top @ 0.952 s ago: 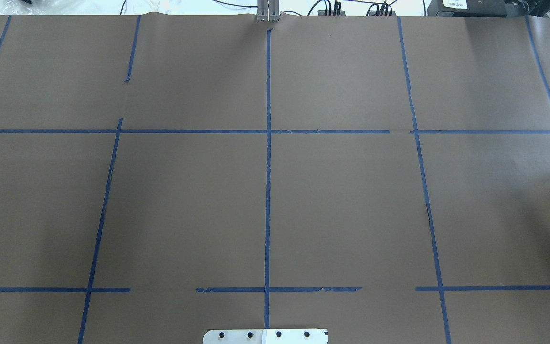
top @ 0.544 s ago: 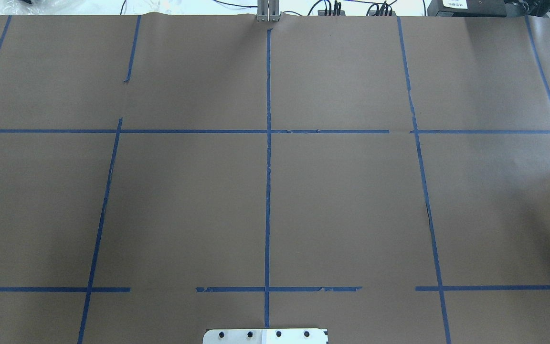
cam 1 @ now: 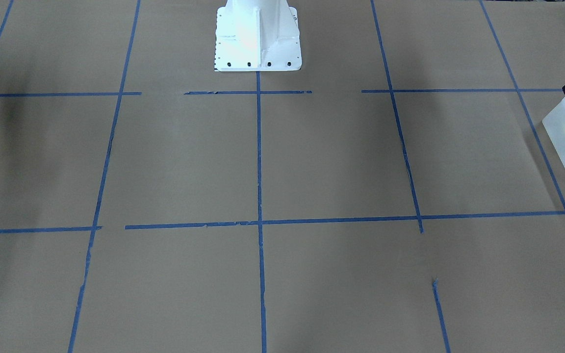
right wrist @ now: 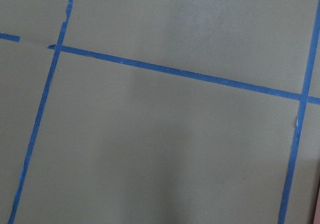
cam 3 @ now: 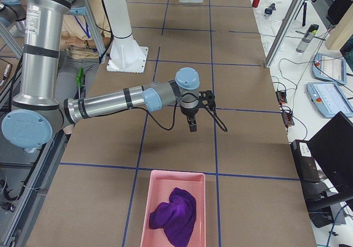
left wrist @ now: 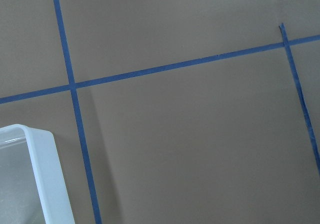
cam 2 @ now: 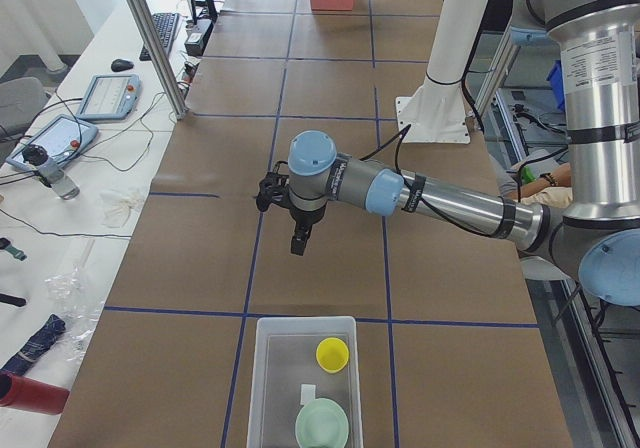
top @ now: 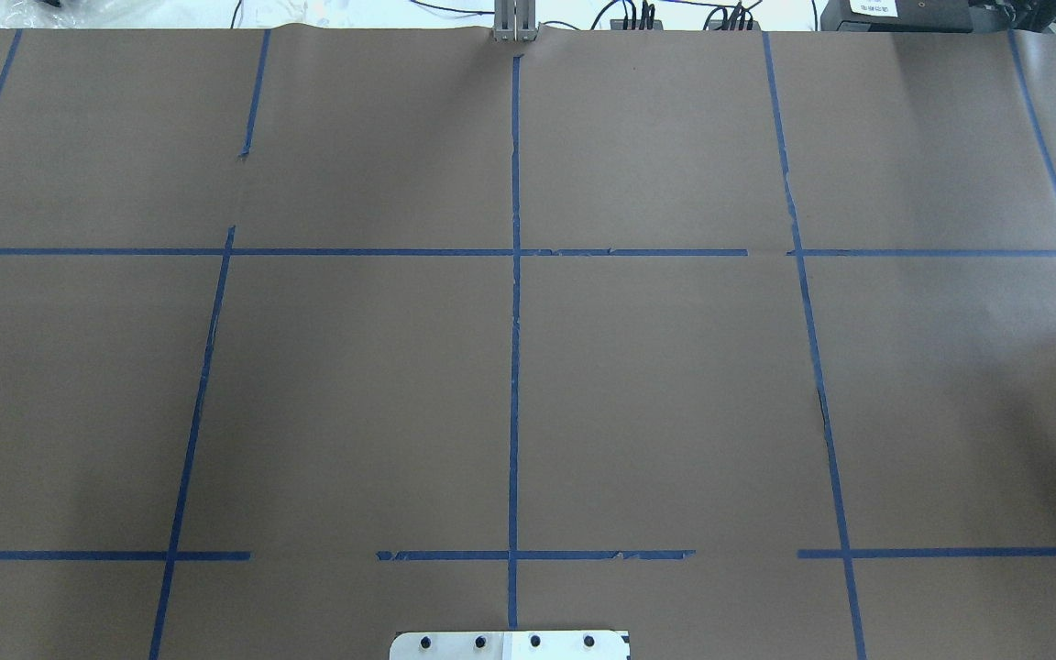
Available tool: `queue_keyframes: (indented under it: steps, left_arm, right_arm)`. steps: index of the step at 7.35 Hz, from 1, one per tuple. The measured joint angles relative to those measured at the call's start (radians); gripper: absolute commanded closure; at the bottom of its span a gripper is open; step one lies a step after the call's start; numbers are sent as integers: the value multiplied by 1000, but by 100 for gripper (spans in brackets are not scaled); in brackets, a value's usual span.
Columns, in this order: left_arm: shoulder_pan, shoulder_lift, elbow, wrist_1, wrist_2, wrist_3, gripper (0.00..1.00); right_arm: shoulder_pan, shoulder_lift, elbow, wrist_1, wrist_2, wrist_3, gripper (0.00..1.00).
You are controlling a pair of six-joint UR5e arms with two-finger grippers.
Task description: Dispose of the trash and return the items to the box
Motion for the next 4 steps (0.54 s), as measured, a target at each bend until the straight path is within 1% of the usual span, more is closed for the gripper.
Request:
queue_keyframes:
  steps: [4]
  left_arm:
    - [-18, -56, 105, 1, -5, -2, 0]
  right_arm:
    - [3, -34, 1, 0, 0, 2, 0]
